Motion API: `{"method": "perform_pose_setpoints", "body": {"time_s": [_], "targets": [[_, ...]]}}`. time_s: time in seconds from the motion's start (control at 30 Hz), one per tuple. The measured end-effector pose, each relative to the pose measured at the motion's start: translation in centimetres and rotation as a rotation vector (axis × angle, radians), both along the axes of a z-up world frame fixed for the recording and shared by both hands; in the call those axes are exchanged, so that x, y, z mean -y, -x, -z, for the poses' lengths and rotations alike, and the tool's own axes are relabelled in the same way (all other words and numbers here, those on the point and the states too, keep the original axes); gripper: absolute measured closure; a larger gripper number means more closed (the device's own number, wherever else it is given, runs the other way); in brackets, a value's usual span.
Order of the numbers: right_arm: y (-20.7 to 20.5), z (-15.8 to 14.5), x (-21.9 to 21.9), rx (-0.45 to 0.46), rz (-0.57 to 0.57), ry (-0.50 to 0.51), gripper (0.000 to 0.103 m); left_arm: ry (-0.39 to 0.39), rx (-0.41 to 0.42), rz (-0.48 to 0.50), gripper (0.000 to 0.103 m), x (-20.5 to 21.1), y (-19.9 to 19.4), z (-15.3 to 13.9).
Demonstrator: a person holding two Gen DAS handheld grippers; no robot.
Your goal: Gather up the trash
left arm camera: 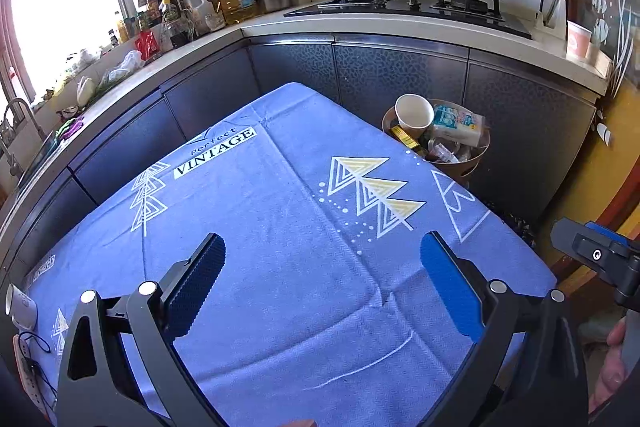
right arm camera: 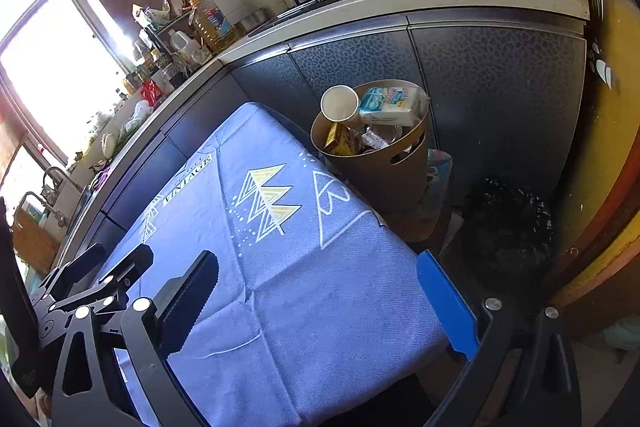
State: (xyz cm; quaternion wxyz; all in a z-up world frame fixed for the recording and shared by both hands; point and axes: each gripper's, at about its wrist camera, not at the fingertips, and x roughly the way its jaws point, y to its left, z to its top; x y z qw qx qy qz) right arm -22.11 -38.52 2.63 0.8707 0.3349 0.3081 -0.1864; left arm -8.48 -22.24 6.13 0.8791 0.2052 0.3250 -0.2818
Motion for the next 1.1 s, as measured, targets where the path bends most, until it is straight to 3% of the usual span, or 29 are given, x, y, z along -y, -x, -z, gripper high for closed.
{"method": "perform_pose_setpoints", "body": {"time_s": [0.6, 1.1], "targets": [[0.9, 1.8, 2.1, -0.001, 0.006, -0.076, 0.004, -0.05, 0.026, 0.007, 0.006, 3.4, 1.0, 0.6], [-0.2, 1.8, 1.2, -0.009, -0.025, -0.07, 0.004, -0.052, 0.051, -0.04, 0.006, 2.8, 0.8, 0.8]]}}
